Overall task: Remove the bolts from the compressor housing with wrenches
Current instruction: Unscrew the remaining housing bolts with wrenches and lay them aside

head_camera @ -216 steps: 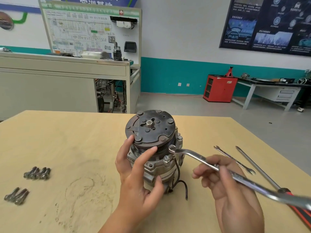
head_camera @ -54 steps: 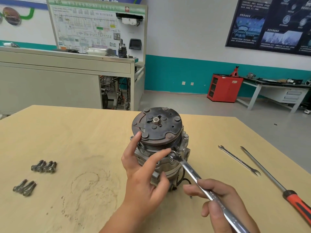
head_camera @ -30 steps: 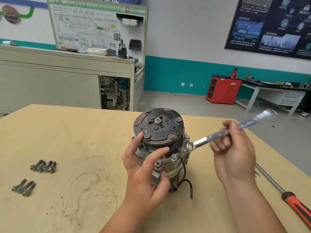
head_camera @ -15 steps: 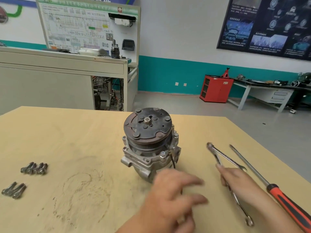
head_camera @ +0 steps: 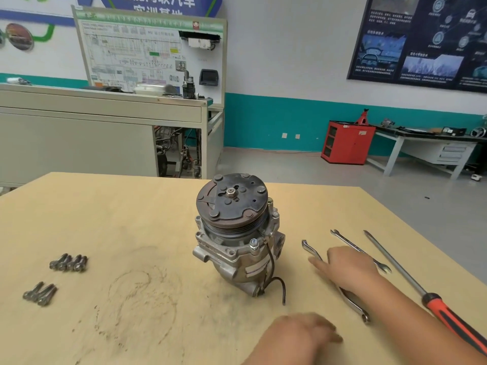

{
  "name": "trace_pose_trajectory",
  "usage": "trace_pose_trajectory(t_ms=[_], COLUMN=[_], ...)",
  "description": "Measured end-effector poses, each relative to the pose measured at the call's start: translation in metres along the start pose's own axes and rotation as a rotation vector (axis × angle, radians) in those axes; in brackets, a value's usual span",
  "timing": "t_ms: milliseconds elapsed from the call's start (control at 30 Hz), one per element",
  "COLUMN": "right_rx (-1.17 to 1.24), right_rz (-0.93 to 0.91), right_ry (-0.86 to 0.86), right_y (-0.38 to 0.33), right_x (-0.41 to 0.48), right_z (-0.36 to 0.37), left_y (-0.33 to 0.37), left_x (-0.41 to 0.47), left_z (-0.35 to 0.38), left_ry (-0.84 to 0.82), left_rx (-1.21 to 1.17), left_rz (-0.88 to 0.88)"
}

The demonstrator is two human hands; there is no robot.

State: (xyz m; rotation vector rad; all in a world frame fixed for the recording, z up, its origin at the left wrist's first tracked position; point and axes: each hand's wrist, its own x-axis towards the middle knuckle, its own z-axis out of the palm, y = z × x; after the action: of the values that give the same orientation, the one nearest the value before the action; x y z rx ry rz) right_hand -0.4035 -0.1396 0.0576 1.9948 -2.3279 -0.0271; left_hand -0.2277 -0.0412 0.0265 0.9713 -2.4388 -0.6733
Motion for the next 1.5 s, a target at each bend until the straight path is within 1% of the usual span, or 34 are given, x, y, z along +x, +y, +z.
trace_pose_trajectory(t_ms=[33, 67, 100, 133, 167, 200, 233, 267, 333, 467, 600, 700, 833, 900, 967, 1067, 1100, 1133, 1200, 1300, 1367, 1433, 1500], right_rx=[0.136, 0.319, 0.522, 0.722, 0.913, 1.067, 1.161, 1.199, 1.172, 1.023, 0.979, 0.979, 0.951, 0.962, 1.006, 1.154, 1.165, 1.154, 1.131, 1.15, 1.218, 1.253, 1.205], right_rz=[-0.006, -0.033, -0.095, -0.187, -0.289, -0.386, -0.464, -0.515, -0.542, -0.493, -0.553, -0.565, -0.628, -0.645, -0.623, -0.455, -0.417, -0.409, -0.451, -0.513, -0.46, -0.408, -0.442], right_ry=[0.108, 0.233, 0.359, 0.449, 0.483, 0.462, 0.408, 0.353, 0.303, 0.421, 0.492, 0.506, 0.483, 0.45, 0.434, 0.453, 0.476, 0.505, 0.531, 0.521, 0.499, 0.521, 0.561], right_y=[-0.004, -0.01, -0.017, -0.026, -0.036, -0.047, -0.058, -0.068, -0.085, -0.098, -0.097, -0.098, -0.096, -0.093, -0.091, -0.093, -0.094, -0.096, -0.1, -0.104, -0.105, -0.107, -0.109], right_x=[-0.005, -0.013, -0.024, -0.036, -0.05, -0.063, -0.074, -0.082, -0.088, -0.081, -0.08, -0.081, -0.08, -0.08, -0.079, -0.08, -0.08, -0.079, -0.08, -0.083, -0.085, -0.085, -0.085], right_z=[-0.008, -0.017, -0.026, -0.035, -0.044, -0.051, -0.057, -0.06, -0.061, -0.059, -0.056, -0.055, -0.058, -0.058, -0.055, -0.045, -0.043, -0.042, -0.042, -0.04, -0.038, -0.037, -0.04], left_y=[0.002, 0.004, 0.006, 0.005, 0.003, 0.003, 0.002, 0.002, 0.001, 0.003, 0.008, 0.009, 0.006, 0.005, 0.003, 0.002, 0.003, 0.003, 0.003, 0.002, 0.002, 0.003, 0.006], left_x=[-0.007, -0.016, -0.024, -0.03, -0.035, -0.036, -0.037, -0.037, -0.035, -0.031, -0.03, -0.031, -0.03, -0.03, -0.029, -0.027, -0.026, -0.025, -0.024, -0.024, -0.025, -0.025, -0.024], left_z=[-0.011, -0.021, -0.03, -0.036, -0.039, -0.043, -0.046, -0.048, -0.051, -0.054, -0.057, -0.057, -0.058, -0.06, -0.059, -0.058, -0.057, -0.057, -0.058, -0.059, -0.06, -0.06, -0.059], left_ry=[0.124, 0.286, 0.434, 0.579, 0.7, 0.781, 0.828, 0.848, 0.828, 0.764, 0.781, 0.777, 0.756, 0.742, 0.741, 0.739, 0.736, 0.737, 0.741, 0.772, 0.822, 0.85, 0.836], left_rx=[-0.131, -0.267, -0.404, -0.523, -0.608, -0.661, -0.688, -0.702, -0.744, -0.875, -0.971, -1.019, -1.082, -1.128, -1.14, -1.114, -1.111, -1.106, -1.103, -1.139, -1.166, -1.177, -1.179], left_rz=[-0.005, -0.006, -0.024, -0.054, -0.084, -0.105, -0.12, -0.134, -0.17, -0.187, -0.17, -0.171, -0.176, -0.19, -0.203, -0.206, -0.202, -0.196, -0.177, -0.16, -0.164, -0.167, -0.151])
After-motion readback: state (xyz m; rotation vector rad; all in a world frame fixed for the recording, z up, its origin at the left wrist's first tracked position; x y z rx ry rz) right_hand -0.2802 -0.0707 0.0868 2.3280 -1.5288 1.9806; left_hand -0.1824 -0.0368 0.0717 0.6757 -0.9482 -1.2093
